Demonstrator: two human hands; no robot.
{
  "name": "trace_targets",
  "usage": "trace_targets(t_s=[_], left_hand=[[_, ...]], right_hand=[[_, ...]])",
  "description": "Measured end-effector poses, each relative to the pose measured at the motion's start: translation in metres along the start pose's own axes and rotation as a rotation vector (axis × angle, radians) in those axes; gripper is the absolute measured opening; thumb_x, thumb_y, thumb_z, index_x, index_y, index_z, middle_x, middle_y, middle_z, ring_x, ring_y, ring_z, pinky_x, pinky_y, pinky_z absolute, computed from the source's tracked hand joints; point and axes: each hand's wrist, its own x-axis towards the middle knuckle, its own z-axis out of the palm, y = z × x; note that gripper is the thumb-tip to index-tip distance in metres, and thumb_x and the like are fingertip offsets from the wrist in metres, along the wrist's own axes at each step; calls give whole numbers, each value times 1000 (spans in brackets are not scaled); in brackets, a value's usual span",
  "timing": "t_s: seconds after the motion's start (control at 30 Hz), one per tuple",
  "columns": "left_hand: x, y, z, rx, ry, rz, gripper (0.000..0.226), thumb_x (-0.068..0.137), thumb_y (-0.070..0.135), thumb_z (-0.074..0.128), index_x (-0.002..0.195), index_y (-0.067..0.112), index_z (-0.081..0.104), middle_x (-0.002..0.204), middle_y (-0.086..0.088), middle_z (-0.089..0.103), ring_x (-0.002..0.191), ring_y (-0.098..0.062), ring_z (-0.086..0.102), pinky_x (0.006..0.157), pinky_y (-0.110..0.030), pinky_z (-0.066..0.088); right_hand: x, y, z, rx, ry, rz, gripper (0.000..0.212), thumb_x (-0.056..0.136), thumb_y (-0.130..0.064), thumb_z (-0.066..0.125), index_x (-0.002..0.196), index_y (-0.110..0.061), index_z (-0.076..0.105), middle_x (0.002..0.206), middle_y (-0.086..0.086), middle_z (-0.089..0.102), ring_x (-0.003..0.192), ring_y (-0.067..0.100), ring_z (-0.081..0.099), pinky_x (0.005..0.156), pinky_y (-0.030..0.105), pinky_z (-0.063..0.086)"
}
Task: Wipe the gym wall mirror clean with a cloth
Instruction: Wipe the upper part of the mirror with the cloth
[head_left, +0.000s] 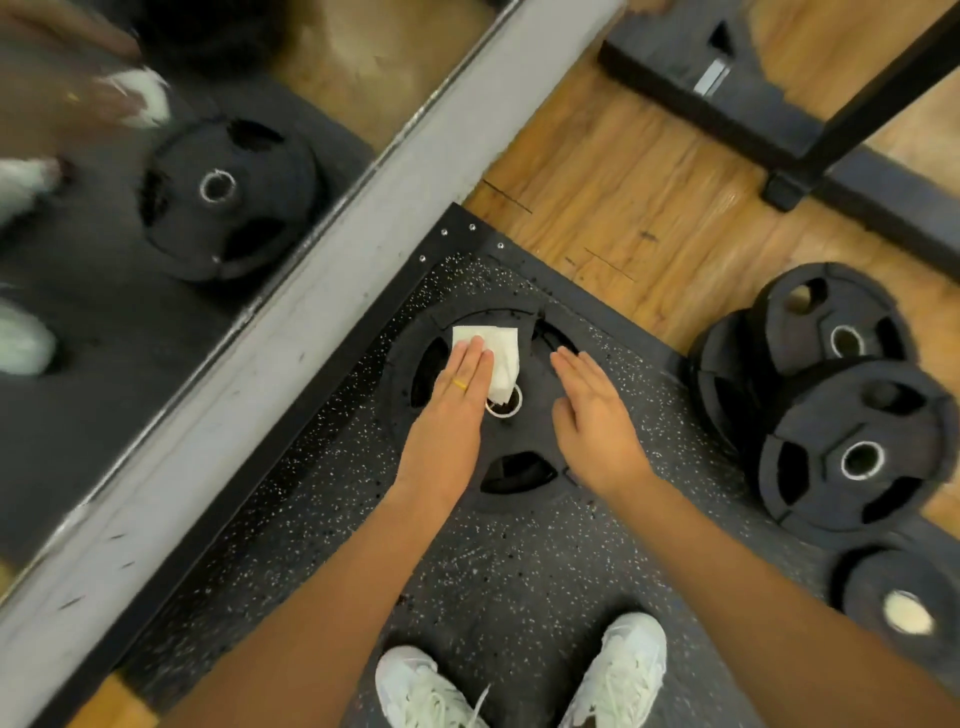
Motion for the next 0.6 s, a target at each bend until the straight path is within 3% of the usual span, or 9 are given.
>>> trace_targets(t_s=[0.1, 0.17, 0.23, 0.33, 0.43, 0.6], left_hand=[[-17, 35, -81, 74, 40, 32, 85, 81, -22, 65, 157, 3, 36, 167, -12, 30, 156, -23, 18, 108, -45, 51], [-31, 58, -143, 156, 82, 66, 92, 70, -19, 76, 152, 3, 42, 162, -15, 40, 153, -23, 24, 112, -53, 44], [-47, 82, -208, 246, 108, 102, 92, 67, -16, 75, 151, 6, 41, 158, -18, 45, 151, -27, 30, 114, -55, 34], [-69, 120, -304, 378, 165, 176, 86, 71, -12, 62, 151, 7, 38, 156, -22, 47, 147, -34, 35, 114, -54, 32], [-101, 156, -395, 449, 232, 147, 96, 67, -17, 71, 154, 5, 35, 157, -22, 43, 146, -38, 39, 115, -53, 35], [-180, 210, -521, 490, 370, -33, 103, 64, -18, 81, 155, 1, 38, 161, -23, 37, 148, -41, 36, 116, -53, 36]], right_hand=[[-28, -60, -56, -8, 0, -55, 55, 107, -8, 43, 160, -12, 31, 169, 0, 25, 158, 15, 10, 121, 19, 4], [-48, -104, -99, -30, -3, -129, 55, 106, -8, 44, 160, -11, 32, 169, 1, 25, 158, 15, 10, 121, 17, 2], [-67, -148, -143, -62, -18, -231, 55, 107, -9, 45, 160, -11, 32, 169, 1, 24, 158, 16, 11, 124, 21, 3], [-89, -211, -213, -141, 7, -398, 55, 105, -8, 47, 158, -8, 36, 167, 6, 28, 158, 21, 17, 129, 37, 17], [-114, -275, -276, -296, 97, -611, 55, 98, -6, 56, 151, 0, 46, 159, 14, 42, 152, 32, 34, 118, 52, 40], [-179, -387, -349, -420, 173, -900, 65, 93, -14, 68, 153, -7, 45, 162, 12, 40, 152, 31, 33, 116, 53, 42]])
